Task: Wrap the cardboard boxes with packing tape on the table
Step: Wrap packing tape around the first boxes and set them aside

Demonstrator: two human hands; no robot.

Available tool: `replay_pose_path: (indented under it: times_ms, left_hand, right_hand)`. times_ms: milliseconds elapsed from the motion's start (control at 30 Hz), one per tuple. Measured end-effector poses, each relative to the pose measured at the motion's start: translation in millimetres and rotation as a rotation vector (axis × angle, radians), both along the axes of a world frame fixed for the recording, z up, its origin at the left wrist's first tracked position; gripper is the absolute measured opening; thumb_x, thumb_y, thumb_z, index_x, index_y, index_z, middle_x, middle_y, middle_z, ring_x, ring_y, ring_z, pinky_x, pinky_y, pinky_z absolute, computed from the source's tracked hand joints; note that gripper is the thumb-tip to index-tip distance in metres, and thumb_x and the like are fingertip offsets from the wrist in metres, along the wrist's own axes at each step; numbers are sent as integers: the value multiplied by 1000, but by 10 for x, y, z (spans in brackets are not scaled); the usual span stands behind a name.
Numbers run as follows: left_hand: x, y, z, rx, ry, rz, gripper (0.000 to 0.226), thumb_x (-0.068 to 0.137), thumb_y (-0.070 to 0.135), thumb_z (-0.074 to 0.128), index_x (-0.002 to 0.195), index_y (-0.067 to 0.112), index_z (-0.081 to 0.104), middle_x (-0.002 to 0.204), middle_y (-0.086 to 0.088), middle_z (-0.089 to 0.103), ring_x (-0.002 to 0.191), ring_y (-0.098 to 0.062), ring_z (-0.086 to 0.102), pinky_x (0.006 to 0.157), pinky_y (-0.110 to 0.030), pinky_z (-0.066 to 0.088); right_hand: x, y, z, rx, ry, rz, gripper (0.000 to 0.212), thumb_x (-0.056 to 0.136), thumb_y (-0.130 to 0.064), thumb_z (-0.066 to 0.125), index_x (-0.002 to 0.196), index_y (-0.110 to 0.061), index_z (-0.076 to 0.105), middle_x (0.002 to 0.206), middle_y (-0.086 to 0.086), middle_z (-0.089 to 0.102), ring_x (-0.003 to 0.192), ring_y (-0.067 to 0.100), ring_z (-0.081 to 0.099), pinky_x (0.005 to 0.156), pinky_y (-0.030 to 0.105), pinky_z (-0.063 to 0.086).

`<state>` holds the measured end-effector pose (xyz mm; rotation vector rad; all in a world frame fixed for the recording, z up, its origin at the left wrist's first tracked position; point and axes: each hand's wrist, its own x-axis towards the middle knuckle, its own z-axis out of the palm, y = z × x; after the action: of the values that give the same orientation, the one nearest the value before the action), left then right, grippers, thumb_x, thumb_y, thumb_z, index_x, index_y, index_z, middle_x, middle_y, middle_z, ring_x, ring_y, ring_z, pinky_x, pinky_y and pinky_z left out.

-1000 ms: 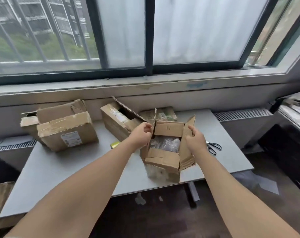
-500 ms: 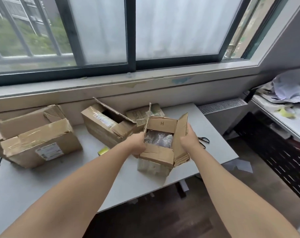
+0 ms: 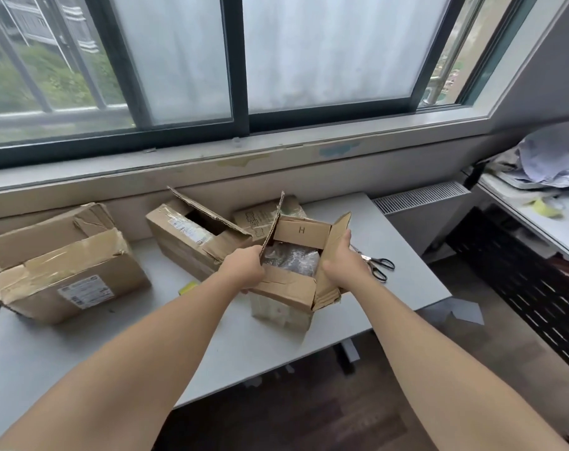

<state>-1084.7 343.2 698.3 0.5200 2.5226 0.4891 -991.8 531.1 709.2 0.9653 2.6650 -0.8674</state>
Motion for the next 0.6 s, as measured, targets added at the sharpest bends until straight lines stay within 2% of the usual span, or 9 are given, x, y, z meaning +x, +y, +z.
replay_pose_path:
  times_ms: [67,100,167,233,300,367,467,533,600]
  left_hand:
    - [-30,-28,12,1,-29,2,36,92,8,37,119,24,54,87,-1,59,55,-24,69,31,-19,39]
    - [-44,-38,24,4,-44,8,35,92,8,36,118,24,54,86,0,59,55,-24,70,32,-19,41]
    - [-50,-64,32,12,-55,17,36,91,8,36,118,23,54,86,-1,59,58,-27,73,34,-19,43]
    - [-46,-74,45,33,-75,28,37,90,7,36,117,24,53,88,-2,60,63,-29,75,35,-20,44]
    - [-41,-49,57,68,-99,25,37,90,5,35,117,23,52,93,-6,61,64,-31,75,40,-26,52]
    - [-46,-7,48,78,-96,8,37,90,6,36,120,21,54,104,-10,60,65,-32,75,52,-35,62]
    - [-59,10,22,73,-91,-11,40,89,7,36,121,18,57,110,-11,61,66,-32,76,57,-38,64]
    - [-83,-43,31,77,-101,-3,42,89,7,36,123,16,58,104,-10,62,66,-32,76,53,-33,62]
    - [-128,-129,50,82,-121,14,39,90,7,38,122,15,58,101,-11,64,69,-34,76,55,-36,63]
  right_hand:
    - [-2,0,67,-87,-13,22,99,96,-27,60,160,-22,-16,109,12,60,79,23,60,51,23,43]
    - [-7,-9,119,-151,-26,26,108,93,-27,65,159,-27,-21,100,8,61,74,19,62,46,23,46]
    - [-29,-34,128,-262,-63,35,123,86,-21,72,154,-33,-30,94,11,65,76,24,72,51,30,58]
    - [-31,-68,85,-234,-144,88,131,84,-12,73,150,-34,-38,95,14,68,82,28,74,61,39,64]
    - [-38,-119,36,-91,-200,148,128,87,-7,68,147,-26,-43,92,13,68,81,27,74,66,40,65]
    - [-56,-180,9,20,-219,163,120,90,-7,62,148,-18,-43,88,13,66,75,25,71,65,38,64]
    - [-141,-198,-100,76,-199,167,117,92,-22,64,151,-16,-37,87,11,63,73,26,68,62,37,63]
    - [-179,-205,-125,132,-178,172,116,91,-32,65,156,-20,-30,88,10,61,80,28,68,66,39,63]
    - [-198,-200,-51,157,-143,206,100,91,-31,62,161,-26,-10,86,7,56,77,26,65,57,34,58]
